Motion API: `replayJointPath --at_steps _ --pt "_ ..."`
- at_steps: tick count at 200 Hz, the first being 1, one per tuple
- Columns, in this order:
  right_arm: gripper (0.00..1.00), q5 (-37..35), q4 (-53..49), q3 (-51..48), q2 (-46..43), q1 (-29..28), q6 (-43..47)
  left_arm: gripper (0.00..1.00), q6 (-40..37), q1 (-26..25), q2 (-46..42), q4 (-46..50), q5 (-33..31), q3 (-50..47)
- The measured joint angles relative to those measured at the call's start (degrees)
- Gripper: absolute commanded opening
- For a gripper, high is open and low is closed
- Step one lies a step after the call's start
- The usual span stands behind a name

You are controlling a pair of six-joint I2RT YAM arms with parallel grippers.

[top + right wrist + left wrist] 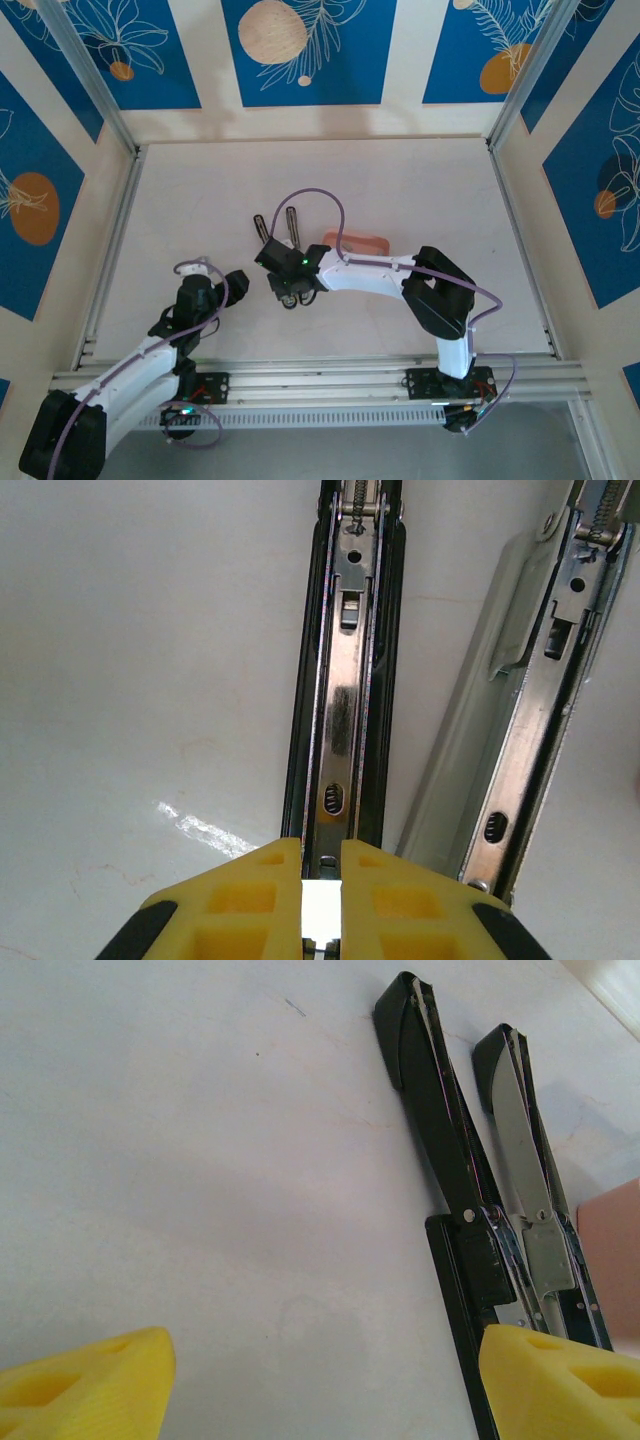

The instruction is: Load the staples into the stapler

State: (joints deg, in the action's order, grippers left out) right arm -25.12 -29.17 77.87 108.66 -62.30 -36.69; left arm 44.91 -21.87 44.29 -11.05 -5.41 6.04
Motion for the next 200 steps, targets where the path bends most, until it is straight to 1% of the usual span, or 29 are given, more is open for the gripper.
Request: replayJointPath --at_steps 200 --pt "0.12 -0.42 0.09 -0.81 -0.07 -0.74 0.42 0.80 -0.02 0.00 0.00 0.02 0.00 0.00"
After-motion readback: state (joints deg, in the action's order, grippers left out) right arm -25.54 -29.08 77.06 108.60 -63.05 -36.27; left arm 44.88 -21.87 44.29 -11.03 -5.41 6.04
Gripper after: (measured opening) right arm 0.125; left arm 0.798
